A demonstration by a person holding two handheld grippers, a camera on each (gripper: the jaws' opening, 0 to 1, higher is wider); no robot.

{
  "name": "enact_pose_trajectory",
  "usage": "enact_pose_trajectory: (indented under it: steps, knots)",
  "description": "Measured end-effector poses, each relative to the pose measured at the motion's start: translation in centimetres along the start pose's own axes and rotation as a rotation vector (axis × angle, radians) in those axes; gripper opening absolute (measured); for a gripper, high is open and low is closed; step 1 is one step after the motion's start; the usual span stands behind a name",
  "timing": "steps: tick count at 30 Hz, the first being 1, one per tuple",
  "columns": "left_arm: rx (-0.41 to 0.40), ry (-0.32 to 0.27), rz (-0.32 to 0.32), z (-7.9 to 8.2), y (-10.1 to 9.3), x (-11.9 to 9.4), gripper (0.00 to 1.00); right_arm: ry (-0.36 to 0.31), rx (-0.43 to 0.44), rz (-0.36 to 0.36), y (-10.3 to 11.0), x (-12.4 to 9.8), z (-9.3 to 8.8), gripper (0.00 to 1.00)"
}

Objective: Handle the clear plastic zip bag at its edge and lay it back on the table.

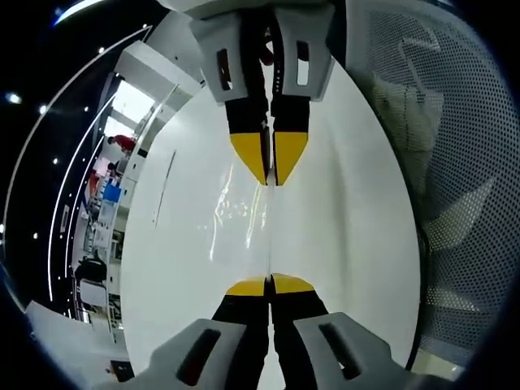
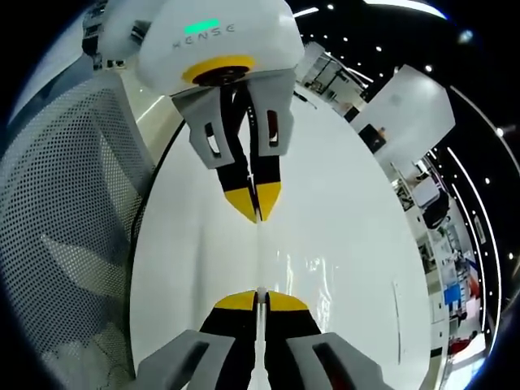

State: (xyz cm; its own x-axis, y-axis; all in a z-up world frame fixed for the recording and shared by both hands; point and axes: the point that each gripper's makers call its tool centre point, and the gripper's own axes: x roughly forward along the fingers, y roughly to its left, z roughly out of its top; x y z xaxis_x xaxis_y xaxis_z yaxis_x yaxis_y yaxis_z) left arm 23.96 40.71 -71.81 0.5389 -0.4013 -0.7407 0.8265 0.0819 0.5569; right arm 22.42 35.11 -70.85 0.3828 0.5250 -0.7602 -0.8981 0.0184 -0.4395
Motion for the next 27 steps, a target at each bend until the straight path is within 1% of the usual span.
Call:
enact_pose_trajectory:
  steps: [24, 27]
  knots:
    - [-0.009, 0.016, -0.002, -0.3, 0.0, -0.2, 0.00, 0.013, 0.012, -0.005, 0.0, -0.3, -1.0, 0.00]
    - [-0.013, 0.017, -0.002, -0.5, 0.0, -0.1, 0.00, 0.013, 0.012, -0.008, 0.0, -0.4, -1.1, 0.00]
